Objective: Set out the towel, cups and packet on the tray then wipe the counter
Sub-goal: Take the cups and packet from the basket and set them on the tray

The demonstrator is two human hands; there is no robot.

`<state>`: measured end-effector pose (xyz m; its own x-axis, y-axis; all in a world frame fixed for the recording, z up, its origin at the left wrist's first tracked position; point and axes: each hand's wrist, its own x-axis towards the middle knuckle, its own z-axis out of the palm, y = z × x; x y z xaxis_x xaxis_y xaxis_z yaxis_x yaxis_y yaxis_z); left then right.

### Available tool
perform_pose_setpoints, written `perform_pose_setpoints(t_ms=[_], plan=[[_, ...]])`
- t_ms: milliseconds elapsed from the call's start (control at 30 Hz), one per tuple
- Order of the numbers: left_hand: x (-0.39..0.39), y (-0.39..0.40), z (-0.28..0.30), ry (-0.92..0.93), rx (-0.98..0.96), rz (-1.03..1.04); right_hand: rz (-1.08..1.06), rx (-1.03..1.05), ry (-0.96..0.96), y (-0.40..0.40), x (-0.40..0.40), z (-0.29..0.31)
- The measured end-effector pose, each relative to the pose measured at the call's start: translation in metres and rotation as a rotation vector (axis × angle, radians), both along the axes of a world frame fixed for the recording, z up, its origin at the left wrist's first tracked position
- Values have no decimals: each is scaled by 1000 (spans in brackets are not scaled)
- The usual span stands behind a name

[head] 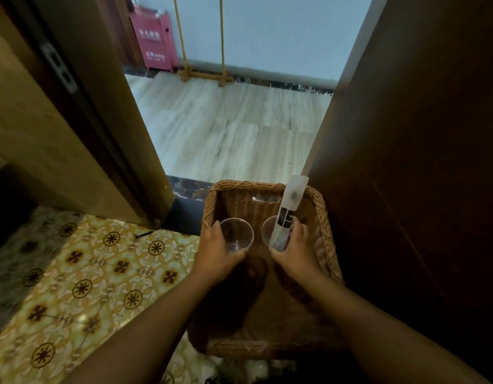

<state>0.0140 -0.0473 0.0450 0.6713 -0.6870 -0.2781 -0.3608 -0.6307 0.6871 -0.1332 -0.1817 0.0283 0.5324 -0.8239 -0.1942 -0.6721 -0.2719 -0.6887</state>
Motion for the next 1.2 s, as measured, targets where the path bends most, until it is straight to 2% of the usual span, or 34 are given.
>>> perform_pose_setpoints(t_ms=[200,400,533,733,900,1200], plan=[[35,63,61,-100,-160,110,294,-146,-52,24,47,69],[83,159,82,-165,-235,352,528,-173,-169,88,124,107],[123,232,77,-179,-219,443,662,-179,-179,151,186,101],[195,345,65,-264,-141,519,810,-46,-216,262,295,80],[251,429,59,-270,-85,638,934,-27,-216,341,379,71],[351,507,46,-274,-63,814,1099,-76,-203,415,522,65]])
